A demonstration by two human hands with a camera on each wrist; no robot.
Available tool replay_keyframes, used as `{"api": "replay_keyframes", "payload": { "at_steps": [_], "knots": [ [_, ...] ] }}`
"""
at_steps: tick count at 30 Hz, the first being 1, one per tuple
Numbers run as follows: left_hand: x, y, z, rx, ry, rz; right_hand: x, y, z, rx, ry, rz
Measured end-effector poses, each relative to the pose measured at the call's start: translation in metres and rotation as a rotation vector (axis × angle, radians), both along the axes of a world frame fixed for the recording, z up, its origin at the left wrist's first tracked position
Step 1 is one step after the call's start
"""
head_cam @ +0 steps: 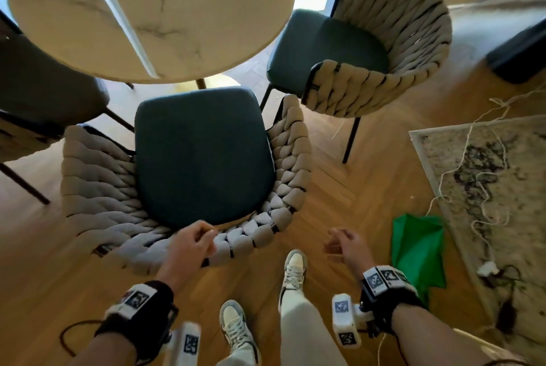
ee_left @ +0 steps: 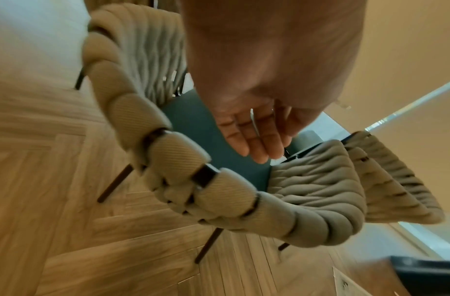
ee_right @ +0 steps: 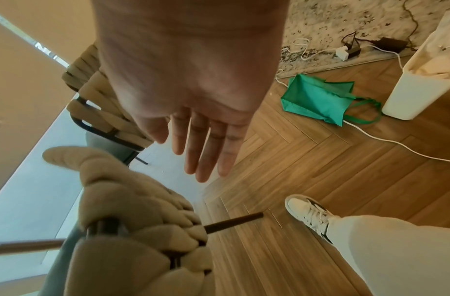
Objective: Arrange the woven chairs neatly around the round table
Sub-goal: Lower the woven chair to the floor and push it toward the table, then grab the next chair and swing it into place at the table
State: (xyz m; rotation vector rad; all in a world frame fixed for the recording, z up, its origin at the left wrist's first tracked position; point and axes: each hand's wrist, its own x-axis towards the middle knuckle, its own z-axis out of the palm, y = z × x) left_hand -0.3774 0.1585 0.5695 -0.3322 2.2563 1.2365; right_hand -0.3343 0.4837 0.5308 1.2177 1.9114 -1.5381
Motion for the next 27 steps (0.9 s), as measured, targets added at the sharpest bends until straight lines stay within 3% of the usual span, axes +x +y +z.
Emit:
{"api": "replay_keyframes", "payload": {
  "at_steps": [10,18,27],
  "knots": [
    [-0.087,0.167,0.003,-0.059,-0.141,-0.191,-0.036,0.149,0.020,-0.067,0.030,-0.037],
    [-0.153,0.299,0.009,-0.078,-0.212,-0.344,-0.056,0.269,0.030,-0.035,0.001,-0.208],
    [-0.275,0.422,-0.011,-0.063,-0.146,-0.332,-0.182,0.377,0.015,-0.040,-0.026,-0.232]
  ]
}}
